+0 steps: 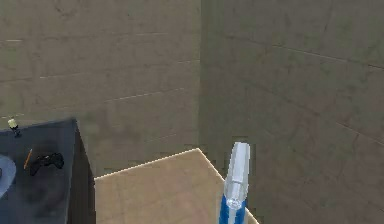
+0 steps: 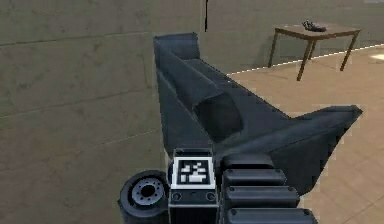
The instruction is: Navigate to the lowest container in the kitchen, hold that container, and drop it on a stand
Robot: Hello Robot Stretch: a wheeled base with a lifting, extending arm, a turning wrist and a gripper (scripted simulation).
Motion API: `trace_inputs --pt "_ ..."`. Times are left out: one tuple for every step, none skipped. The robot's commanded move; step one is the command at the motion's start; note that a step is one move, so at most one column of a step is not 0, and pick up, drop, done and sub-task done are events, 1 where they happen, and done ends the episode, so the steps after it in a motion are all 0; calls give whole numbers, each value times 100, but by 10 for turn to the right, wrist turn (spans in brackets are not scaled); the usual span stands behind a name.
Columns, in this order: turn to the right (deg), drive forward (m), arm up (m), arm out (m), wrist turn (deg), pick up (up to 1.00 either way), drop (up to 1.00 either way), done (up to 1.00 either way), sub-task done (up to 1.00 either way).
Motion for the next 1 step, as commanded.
trace_inputs --pt "0 35 0 0 0 0 0 0 0"
